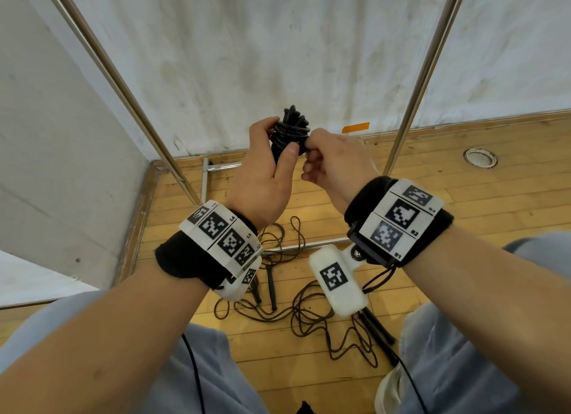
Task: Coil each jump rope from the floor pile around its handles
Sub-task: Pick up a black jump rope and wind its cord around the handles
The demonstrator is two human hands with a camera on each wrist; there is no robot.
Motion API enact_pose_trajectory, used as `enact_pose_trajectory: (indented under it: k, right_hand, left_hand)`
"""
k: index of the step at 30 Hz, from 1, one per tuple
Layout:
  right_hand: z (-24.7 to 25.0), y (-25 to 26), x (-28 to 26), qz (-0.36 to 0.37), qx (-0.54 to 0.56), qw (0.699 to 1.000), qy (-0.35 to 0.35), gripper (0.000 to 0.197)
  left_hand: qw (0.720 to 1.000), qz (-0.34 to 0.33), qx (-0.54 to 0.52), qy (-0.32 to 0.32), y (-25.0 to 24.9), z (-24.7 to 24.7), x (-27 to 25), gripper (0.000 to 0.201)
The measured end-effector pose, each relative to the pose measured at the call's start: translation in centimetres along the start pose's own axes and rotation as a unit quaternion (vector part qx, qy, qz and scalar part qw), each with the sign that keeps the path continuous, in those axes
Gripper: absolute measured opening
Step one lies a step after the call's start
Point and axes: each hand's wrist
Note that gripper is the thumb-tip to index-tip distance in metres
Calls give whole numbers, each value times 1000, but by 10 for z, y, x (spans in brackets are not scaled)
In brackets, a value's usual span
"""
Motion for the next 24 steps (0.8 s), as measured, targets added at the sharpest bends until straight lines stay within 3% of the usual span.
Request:
enact_pose_trajectory:
  k: [8, 14, 20, 24]
  right_hand:
    - [5, -5, 12, -17, 37, 999, -27, 17]
    - [4, -16, 12, 47, -49, 998, 5, 16]
    - [-2, -17, 14, 62, -92, 993, 24, 21]
    - [8, -13, 21, 28, -52, 998, -8, 20]
  left_hand:
    - [1000, 4, -2, 6, 2, -2, 2, 50]
    - [995, 49, -72, 41, 3, 0, 3, 52]
    - [989, 94, -81, -76, -2, -5, 7, 25]
    - [988, 96, -105, -60, -9, -3, 6, 13]
Point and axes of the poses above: each hand's wrist, its own x-axis towards the middle knuckle, its own z-axis out of the back of the hand, y = z × x, and after that the axes turned 2 degrees about z, right-handed
